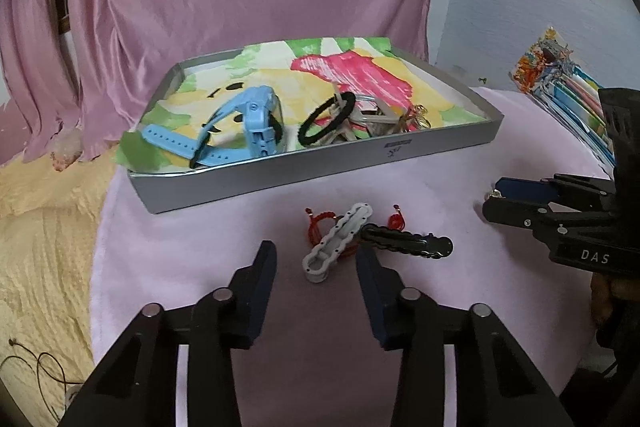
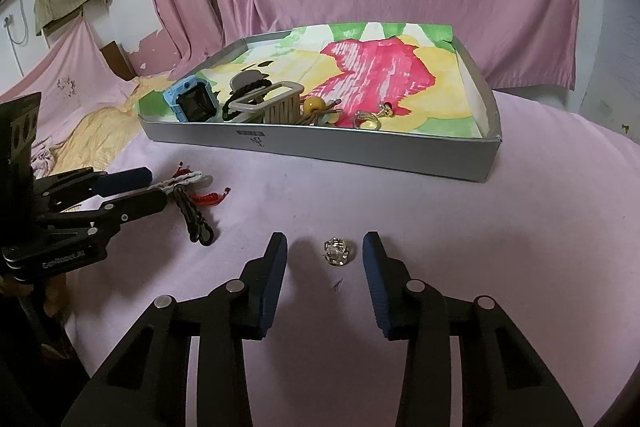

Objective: Organize jewelry
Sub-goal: 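Grasp the white plastic piece with the left tool while the right tool grasps the gold ring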

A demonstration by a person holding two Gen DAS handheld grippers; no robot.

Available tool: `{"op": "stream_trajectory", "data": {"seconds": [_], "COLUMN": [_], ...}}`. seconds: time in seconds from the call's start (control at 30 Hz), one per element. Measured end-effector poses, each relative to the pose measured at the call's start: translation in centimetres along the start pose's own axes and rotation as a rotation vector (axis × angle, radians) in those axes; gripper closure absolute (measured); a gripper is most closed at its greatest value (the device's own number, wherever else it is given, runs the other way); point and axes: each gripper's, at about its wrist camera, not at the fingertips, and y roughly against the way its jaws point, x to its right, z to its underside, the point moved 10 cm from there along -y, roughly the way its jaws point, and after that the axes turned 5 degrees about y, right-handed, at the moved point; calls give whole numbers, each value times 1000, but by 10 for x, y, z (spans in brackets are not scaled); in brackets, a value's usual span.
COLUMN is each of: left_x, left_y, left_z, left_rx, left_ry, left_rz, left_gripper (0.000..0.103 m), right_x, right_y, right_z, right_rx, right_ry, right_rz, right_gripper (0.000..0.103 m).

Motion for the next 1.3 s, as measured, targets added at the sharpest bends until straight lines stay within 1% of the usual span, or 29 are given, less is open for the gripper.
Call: {"op": "stream_trajectory", "data": {"seconds": [0.07,0.13,0.17,0.2,0.23,0.37,0.4,0.53,0.8,0.9,1.1,1.3], "left_x": [2,3,4,4,5,9,10,18,36,38,42,37], "left_y": [-2,-3,-3,-3,-3,-2,-1,1,5,8,20,29], "left_z": [0,2,2,3,3,7,7,11,18,21,21,15], "left_rx": [-7,-15,-18,-21,-20,-22,-20,-23,-29,-23,28,81], "left_ry": [-5,-10,-11,-11,-10,-12,-12,-10,-9,13,63,109], "left_rz": [5,9,10,12,15,25,26,43,64,63,63,56], "left_gripper": [72,80,82,85,87,87,87,87,88,88,88,88], "right_x": [1,0,0,-1,0,-3,-3,-4,-5,-4,-4,-3], "right_y": [0,0,0,-1,0,-1,-1,0,3,5,10,16], "right_z": [0,0,0,-1,0,0,1,3,8,10,10,7], "right_rx": [0,1,1,1,0,-2,-2,-3,2,5,25,53], "right_ry": [-1,-4,-3,-1,1,10,9,8,6,-3,-20,-27], "right_rz": [1,-3,-4,-4,-6,-14,-17,-31,-46,-53,-75,-88], "right_gripper": [71,71,71,73,77,84,87,90,90,90,90,90]}}
